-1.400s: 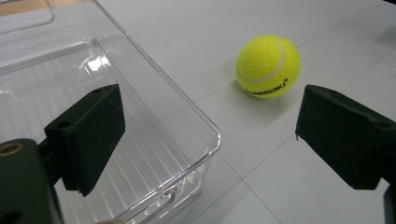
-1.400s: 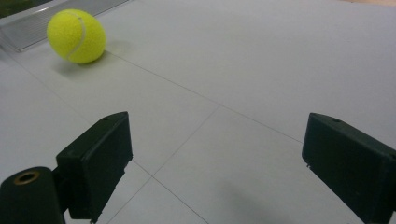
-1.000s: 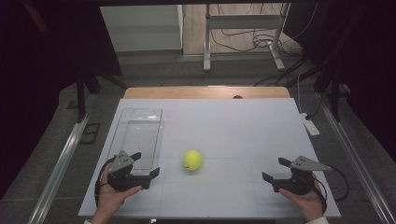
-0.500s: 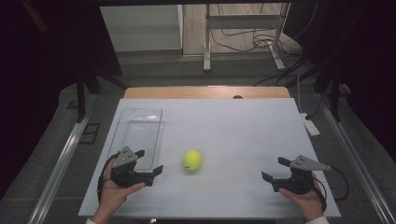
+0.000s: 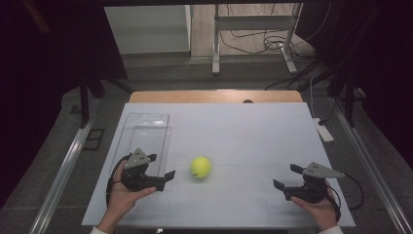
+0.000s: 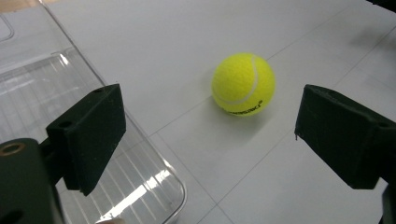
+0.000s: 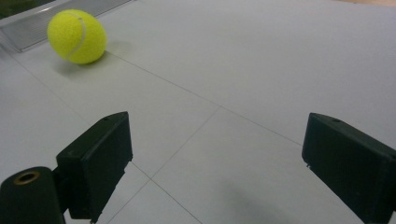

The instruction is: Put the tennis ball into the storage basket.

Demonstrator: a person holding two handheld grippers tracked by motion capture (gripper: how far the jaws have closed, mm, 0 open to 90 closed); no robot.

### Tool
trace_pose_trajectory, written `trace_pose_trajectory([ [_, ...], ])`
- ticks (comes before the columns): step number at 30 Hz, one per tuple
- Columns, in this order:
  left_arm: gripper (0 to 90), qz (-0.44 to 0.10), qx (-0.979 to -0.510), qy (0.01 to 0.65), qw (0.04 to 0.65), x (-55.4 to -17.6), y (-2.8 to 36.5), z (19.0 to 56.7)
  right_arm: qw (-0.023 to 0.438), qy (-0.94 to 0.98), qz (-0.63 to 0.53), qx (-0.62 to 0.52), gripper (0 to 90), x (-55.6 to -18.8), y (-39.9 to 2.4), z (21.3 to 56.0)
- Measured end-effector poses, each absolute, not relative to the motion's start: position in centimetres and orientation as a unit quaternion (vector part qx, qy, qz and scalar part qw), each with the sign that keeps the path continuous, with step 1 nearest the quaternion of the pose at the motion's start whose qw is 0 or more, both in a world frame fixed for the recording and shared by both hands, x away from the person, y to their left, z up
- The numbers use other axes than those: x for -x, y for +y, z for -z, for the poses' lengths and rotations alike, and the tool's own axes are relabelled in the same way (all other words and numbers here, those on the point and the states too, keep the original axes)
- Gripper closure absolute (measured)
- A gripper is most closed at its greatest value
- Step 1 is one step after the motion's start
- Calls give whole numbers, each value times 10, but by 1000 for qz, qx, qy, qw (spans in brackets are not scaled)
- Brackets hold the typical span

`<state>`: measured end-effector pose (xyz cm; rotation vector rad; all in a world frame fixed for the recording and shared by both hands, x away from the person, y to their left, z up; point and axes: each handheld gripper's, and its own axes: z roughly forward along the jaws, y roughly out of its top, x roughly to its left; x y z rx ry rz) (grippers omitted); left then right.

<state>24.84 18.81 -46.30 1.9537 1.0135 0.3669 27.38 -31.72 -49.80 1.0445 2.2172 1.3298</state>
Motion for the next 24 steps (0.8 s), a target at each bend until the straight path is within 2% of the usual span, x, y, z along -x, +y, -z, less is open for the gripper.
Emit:
trace_pose_trajectory([
  [24,88,-126,-807,385,430,-263,168,454,174,784,-467,-370,87,-274,-317,499],
])
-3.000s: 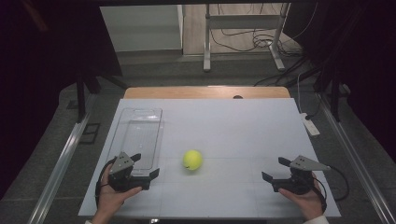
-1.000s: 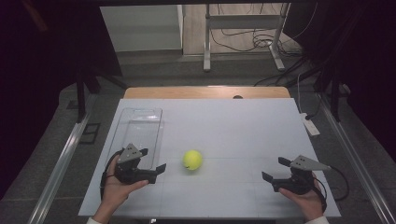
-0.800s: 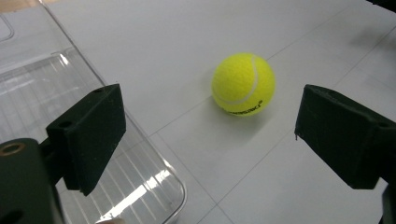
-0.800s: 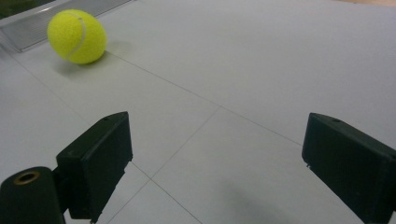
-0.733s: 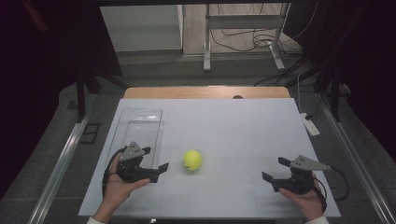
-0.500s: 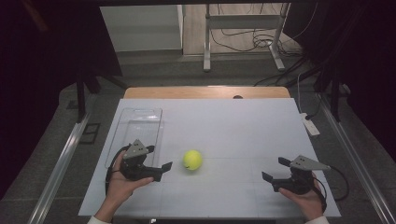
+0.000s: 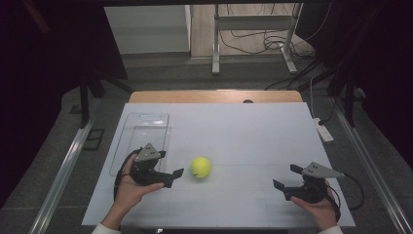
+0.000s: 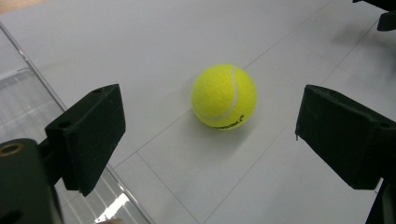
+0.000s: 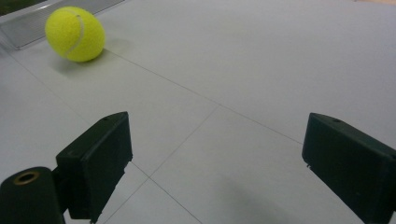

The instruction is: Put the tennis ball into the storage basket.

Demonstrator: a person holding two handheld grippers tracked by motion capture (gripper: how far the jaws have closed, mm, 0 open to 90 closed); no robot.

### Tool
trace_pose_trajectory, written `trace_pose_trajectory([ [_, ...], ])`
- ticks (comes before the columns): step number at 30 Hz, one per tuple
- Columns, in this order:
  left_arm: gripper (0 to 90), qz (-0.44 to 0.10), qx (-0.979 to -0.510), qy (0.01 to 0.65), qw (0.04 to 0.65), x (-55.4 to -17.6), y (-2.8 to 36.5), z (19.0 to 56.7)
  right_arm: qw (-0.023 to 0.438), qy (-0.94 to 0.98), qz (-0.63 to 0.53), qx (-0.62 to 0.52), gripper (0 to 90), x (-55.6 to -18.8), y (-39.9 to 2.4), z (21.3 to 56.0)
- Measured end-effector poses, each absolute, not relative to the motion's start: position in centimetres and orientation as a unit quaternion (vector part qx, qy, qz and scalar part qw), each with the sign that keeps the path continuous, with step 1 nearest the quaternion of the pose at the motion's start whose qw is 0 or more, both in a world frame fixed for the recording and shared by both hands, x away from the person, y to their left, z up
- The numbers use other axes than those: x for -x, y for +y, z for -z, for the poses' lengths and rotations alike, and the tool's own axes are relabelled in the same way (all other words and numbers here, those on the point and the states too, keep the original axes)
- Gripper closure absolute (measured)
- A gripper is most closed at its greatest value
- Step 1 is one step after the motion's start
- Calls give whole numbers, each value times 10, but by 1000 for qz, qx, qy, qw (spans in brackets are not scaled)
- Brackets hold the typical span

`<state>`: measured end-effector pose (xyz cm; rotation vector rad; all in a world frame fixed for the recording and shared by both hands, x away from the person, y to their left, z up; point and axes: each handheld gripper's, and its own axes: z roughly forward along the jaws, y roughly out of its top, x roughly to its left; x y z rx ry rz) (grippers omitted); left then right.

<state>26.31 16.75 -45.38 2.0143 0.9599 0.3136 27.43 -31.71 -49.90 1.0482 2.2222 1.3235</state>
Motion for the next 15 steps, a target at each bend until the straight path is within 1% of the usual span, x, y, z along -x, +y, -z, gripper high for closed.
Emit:
trace_pose_trajectory([
  [15,89,-117,-821,365,424,-273,150,449,176,784,-466,-370,87,-274,-318,499],
])
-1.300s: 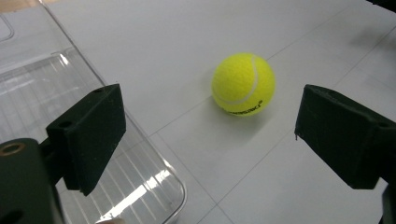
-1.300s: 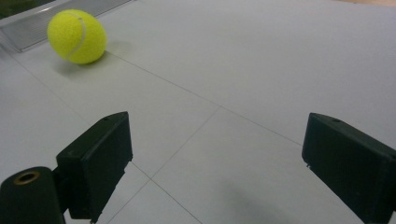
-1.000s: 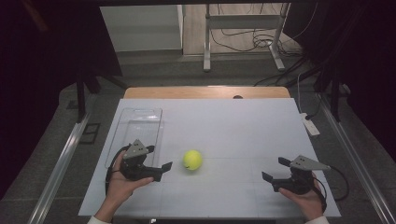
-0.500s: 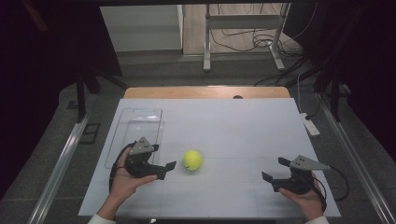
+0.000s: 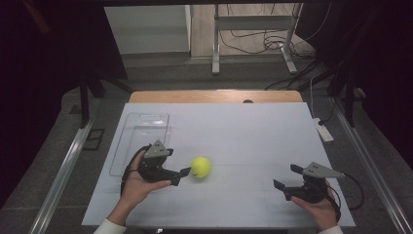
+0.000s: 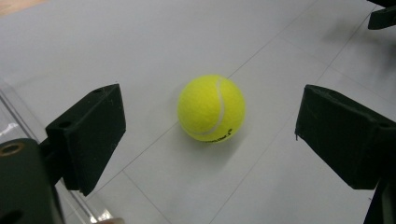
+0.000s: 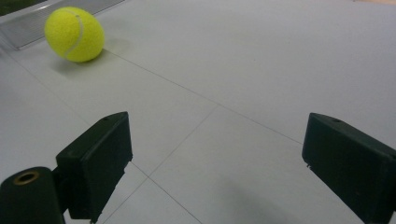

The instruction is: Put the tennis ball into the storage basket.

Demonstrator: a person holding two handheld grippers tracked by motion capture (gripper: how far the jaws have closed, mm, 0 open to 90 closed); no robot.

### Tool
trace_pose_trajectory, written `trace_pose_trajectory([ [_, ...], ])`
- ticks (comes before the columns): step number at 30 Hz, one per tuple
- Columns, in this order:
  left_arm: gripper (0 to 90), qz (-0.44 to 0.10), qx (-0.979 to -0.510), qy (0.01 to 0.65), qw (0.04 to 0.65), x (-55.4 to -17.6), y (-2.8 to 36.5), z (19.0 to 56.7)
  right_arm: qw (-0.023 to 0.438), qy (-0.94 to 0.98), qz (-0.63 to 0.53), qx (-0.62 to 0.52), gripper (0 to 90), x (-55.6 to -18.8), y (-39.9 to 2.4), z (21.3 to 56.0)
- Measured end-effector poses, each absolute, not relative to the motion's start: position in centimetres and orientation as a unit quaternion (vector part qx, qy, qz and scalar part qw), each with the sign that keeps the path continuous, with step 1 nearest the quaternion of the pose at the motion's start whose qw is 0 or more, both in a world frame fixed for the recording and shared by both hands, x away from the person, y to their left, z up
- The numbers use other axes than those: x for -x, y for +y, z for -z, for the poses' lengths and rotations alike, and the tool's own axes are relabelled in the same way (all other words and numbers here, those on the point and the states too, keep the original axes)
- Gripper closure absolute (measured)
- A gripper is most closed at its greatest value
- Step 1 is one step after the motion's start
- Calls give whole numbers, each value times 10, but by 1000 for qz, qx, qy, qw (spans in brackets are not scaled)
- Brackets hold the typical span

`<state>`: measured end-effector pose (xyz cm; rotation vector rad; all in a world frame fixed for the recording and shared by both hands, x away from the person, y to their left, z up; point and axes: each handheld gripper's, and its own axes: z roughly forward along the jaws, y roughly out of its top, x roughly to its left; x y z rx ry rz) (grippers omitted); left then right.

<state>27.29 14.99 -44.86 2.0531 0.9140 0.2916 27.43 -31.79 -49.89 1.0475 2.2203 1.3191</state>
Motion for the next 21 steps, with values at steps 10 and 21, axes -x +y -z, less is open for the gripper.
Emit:
trace_pose_trajectory([
  [10,90,-103,-832,353,416,-283,141,446,175,784,-466,-371,86,-275,-318,499],
  [21,89,-93,-844,348,396,-294,129,450,174,784,-467,-371,87,-275,-318,500],
])
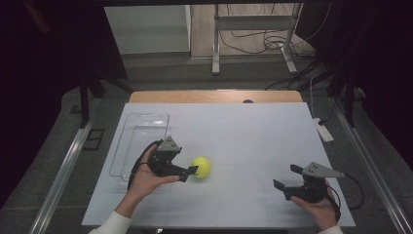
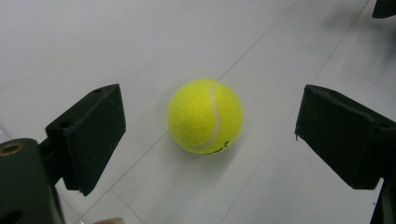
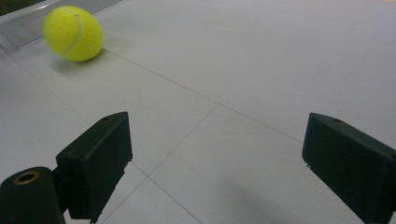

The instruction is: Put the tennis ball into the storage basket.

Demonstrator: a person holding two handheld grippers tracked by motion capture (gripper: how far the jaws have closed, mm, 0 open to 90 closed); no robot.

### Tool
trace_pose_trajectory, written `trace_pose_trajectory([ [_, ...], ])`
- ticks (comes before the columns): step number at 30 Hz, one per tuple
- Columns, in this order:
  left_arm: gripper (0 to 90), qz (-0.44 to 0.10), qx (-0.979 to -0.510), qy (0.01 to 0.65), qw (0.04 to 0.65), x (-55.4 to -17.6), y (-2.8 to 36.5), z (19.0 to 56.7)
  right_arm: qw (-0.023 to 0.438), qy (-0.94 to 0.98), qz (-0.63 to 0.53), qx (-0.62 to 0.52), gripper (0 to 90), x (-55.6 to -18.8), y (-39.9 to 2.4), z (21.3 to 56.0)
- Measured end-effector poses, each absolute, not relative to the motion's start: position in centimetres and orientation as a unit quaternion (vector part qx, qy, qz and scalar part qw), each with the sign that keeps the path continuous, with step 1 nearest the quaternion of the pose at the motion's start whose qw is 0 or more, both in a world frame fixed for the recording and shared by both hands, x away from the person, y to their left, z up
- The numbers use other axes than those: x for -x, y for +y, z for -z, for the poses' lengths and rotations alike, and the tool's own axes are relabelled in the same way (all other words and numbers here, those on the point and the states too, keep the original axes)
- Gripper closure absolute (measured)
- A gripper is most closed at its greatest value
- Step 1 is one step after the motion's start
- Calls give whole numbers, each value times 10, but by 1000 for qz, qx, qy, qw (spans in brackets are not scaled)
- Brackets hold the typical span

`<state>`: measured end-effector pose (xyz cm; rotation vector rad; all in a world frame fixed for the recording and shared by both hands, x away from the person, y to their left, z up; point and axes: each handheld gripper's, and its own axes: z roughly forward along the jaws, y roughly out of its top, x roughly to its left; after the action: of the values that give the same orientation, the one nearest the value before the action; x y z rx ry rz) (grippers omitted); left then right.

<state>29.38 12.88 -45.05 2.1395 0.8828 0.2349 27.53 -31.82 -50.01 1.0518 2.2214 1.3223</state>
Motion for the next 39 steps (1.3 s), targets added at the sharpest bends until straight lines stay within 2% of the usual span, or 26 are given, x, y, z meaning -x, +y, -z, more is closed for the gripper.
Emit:
trace_pose_trajectory([
  [14,74,-72,-861,335,375,-305,113,456,174,785,-464,-371,87,-275,-318,500],
  [39,50,-68,-877,326,348,-316,92,462,175,786,-462,-371,86,-275,-318,501],
])
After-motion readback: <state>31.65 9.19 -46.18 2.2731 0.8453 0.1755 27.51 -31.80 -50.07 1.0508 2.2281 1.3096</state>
